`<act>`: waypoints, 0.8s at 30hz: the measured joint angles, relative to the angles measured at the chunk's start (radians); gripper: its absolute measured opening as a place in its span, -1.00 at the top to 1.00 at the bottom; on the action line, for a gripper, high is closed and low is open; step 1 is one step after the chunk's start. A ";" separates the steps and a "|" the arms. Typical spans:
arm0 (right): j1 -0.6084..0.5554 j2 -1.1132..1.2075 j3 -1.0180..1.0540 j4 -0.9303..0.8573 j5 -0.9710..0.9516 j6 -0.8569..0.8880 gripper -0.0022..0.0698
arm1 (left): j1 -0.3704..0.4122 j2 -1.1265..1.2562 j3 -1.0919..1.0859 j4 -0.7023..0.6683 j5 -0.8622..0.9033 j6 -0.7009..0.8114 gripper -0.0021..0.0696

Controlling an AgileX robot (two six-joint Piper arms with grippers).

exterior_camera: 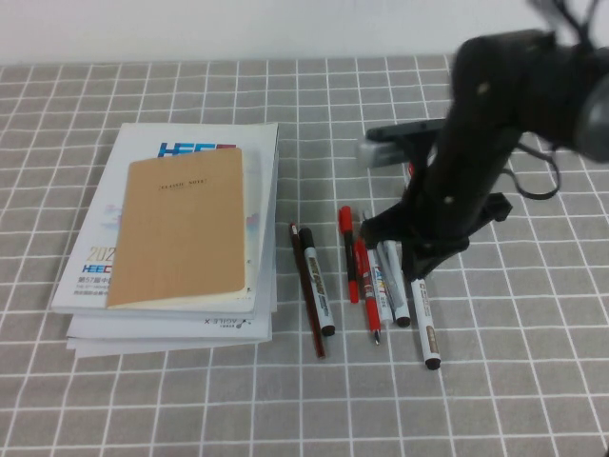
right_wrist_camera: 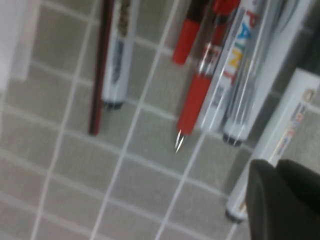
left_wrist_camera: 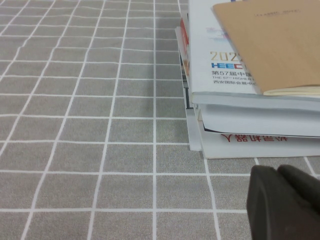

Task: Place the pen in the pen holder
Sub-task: Pick up the pen on the table

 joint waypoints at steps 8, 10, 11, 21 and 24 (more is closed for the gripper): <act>0.030 0.016 -0.006 -0.113 0.003 0.112 0.62 | 0.000 0.000 0.000 0.000 0.000 0.000 0.96; 0.030 0.018 -0.006 -0.127 0.003 0.139 0.41 | 0.000 0.000 0.000 0.000 0.000 0.000 0.96; 0.030 0.020 -0.006 -0.128 0.003 0.150 0.34 | 0.000 0.000 0.000 0.000 0.000 0.000 0.96; 0.030 0.114 -0.009 -0.158 -0.038 0.214 0.24 | 0.000 0.000 0.000 0.000 0.000 0.000 0.96; 0.030 0.129 -0.009 -0.173 -0.052 0.223 0.28 | 0.000 0.000 0.000 0.000 0.000 0.000 0.96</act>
